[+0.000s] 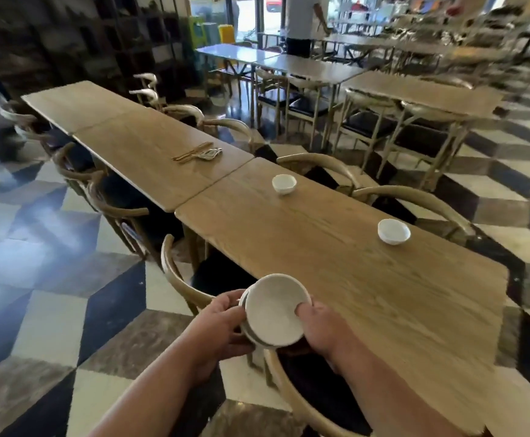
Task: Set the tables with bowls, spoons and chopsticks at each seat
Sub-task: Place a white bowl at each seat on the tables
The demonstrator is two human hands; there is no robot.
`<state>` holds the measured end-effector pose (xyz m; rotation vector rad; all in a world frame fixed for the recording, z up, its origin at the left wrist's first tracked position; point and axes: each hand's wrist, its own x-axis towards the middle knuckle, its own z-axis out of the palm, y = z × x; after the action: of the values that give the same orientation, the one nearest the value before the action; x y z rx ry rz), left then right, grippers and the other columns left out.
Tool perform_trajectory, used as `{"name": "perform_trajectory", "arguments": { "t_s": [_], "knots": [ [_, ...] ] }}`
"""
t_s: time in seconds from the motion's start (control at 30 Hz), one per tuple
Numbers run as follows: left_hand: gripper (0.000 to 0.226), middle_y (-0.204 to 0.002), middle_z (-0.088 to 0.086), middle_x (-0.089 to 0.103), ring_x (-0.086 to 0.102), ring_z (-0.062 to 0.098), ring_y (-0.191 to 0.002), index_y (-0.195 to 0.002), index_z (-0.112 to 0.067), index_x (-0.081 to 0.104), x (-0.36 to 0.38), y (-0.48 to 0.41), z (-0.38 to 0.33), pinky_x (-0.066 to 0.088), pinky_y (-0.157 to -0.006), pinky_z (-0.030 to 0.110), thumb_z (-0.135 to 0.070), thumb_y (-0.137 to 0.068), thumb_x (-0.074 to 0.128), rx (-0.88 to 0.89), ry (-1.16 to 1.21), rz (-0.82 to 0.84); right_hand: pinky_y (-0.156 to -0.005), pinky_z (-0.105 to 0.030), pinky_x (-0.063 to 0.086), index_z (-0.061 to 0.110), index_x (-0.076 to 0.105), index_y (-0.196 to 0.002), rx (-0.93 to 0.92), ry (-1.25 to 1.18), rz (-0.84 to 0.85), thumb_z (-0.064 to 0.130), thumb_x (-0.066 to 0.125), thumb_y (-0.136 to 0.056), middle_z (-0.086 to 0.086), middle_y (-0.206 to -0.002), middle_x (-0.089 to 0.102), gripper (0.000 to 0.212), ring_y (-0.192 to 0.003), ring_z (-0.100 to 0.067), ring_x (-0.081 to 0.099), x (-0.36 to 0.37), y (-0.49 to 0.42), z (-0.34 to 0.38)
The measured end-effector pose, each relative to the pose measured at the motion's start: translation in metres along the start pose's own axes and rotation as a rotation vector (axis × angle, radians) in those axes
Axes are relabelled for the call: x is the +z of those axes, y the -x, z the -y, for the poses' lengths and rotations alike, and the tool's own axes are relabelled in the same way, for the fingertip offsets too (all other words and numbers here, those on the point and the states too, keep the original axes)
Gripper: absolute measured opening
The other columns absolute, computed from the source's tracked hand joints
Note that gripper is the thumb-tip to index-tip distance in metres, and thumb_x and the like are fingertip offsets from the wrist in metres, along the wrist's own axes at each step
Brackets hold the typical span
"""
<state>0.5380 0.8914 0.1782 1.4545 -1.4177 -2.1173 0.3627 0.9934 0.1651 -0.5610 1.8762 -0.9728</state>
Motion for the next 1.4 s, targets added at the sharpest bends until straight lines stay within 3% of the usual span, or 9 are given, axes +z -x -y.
{"name": "perform_trajectory", "arguments": {
  "t_s": [0.13, 0.23, 0.43, 0.67, 0.8, 0.97, 1.23, 1.3, 1.4],
  "knots": [
    [0.032, -0.111, 0.01, 0.081, 0.081, 0.029, -0.088, -0.132, -0.031, 0.061, 0.035, -0.037, -0.003, 0.066, -0.073, 0.043, -0.019, -0.103, 0.069, -0.003, -0.041, 0.131, -0.084, -0.058, 0.065, 0.029, 0.063, -0.121, 0.084, -0.108, -0.167, 0.039, 0.049, -0.094, -0.006, -0.109, 0.065, 0.033, -0.102, -0.034, 0.068, -0.027, -0.001, -0.021],
    [0.03, -0.105, 0.009, 0.083, 0.081, 0.035, -0.094, -0.127, -0.034, 0.062, 0.068, -0.066, -0.004, 0.064, -0.083, 0.046, -0.015, -0.104, 0.064, -0.063, -0.108, 0.206, -0.072, -0.049, 0.068, 0.029, 0.057, -0.125, 0.147, -0.227, -0.263, 0.023, 0.045, -0.107, -0.006, -0.111, 0.059, 0.022, -0.1, -0.032, 0.065, -0.053, -0.006, -0.038],
    [0.031, -0.116, 0.011, 0.08, 0.082, 0.031, -0.097, -0.132, -0.033, 0.058, 0.127, -0.14, -0.007, 0.066, -0.088, 0.045, -0.02, -0.105, 0.064, -0.171, -0.307, 0.322, -0.058, -0.037, 0.06, 0.024, 0.053, -0.124, 0.244, -0.239, -0.37, 0.023, 0.043, -0.108, -0.01, -0.11, 0.062, 0.019, -0.088, -0.029, 0.067, -0.098, -0.06, -0.088],
    [0.043, -0.118, 0.019, 0.075, 0.082, 0.036, -0.094, -0.133, -0.03, 0.053, 0.165, -0.236, -0.016, 0.066, -0.088, 0.056, -0.007, -0.099, 0.066, -0.286, -0.482, 0.256, -0.049, -0.033, 0.054, 0.018, 0.056, -0.125, 0.33, -0.255, -0.375, 0.017, 0.046, -0.102, -0.015, -0.109, 0.066, 0.025, -0.064, -0.025, 0.064, -0.113, -0.147, -0.133],
    [0.046, -0.125, 0.018, 0.064, 0.076, 0.038, -0.101, -0.138, -0.031, 0.051, 0.171, -0.28, -0.019, 0.069, -0.078, 0.053, -0.007, -0.1, 0.063, -0.27, -0.53, 0.142, -0.044, -0.032, 0.049, 0.019, 0.058, -0.119, 0.371, -0.406, -0.541, 0.009, 0.048, -0.1, -0.014, -0.11, 0.064, 0.023, -0.066, -0.028, 0.063, -0.125, -0.179, -0.152],
    [0.048, -0.12, 0.013, 0.062, 0.075, 0.038, -0.104, -0.14, -0.029, 0.051, 0.16, -0.313, -0.024, 0.068, -0.079, 0.049, -0.006, -0.1, 0.062, -0.252, -0.518, 0.102, -0.05, -0.036, 0.059, 0.023, 0.052, -0.121, 0.473, -0.35, -0.626, 0.006, 0.05, -0.102, -0.001, -0.109, 0.059, 0.026, -0.071, -0.031, 0.069, -0.137, -0.202, -0.175],
    [0.047, -0.129, 0.017, 0.064, 0.077, 0.04, -0.1, -0.143, -0.032, 0.051, 0.137, -0.344, -0.028, 0.066, -0.077, 0.044, -0.004, -0.105, 0.057, -0.292, -0.409, 0.224, -0.05, -0.036, 0.06, 0.013, 0.056, -0.119, 0.555, -0.381, -0.664, 0.011, 0.058, -0.104, -0.012, -0.119, 0.064, 0.015, -0.076, -0.034, 0.071, -0.116, -0.227, -0.181],
    [0.048, -0.13, 0.017, 0.066, 0.079, 0.037, -0.094, -0.146, -0.03, 0.052, 0.126, -0.351, -0.032, 0.066, -0.077, 0.043, -0.005, -0.105, 0.056, -0.293, -0.384, 0.267, -0.056, -0.04, 0.06, 0.013, 0.056, -0.131, 0.563, -0.308, -0.683, 0.025, 0.067, -0.102, -0.01, -0.125, 0.066, 0.033, -0.083, -0.03, 0.07, -0.114, -0.223, -0.171],
    [0.047, -0.133, 0.016, 0.065, 0.08, 0.036, -0.092, -0.147, -0.028, 0.052, 0.101, -0.362, -0.049, 0.066, -0.077, 0.043, -0.006, -0.105, 0.056, -0.303, -0.331, 0.346, -0.08, -0.04, 0.057, 0.024, 0.05, -0.148, 0.546, 0.044, -0.847, 0.042, 0.065, -0.099, -0.005, -0.132, 0.061, 0.054, -0.105, -0.028, 0.068, -0.107, -0.219, -0.143]
  ]
}}
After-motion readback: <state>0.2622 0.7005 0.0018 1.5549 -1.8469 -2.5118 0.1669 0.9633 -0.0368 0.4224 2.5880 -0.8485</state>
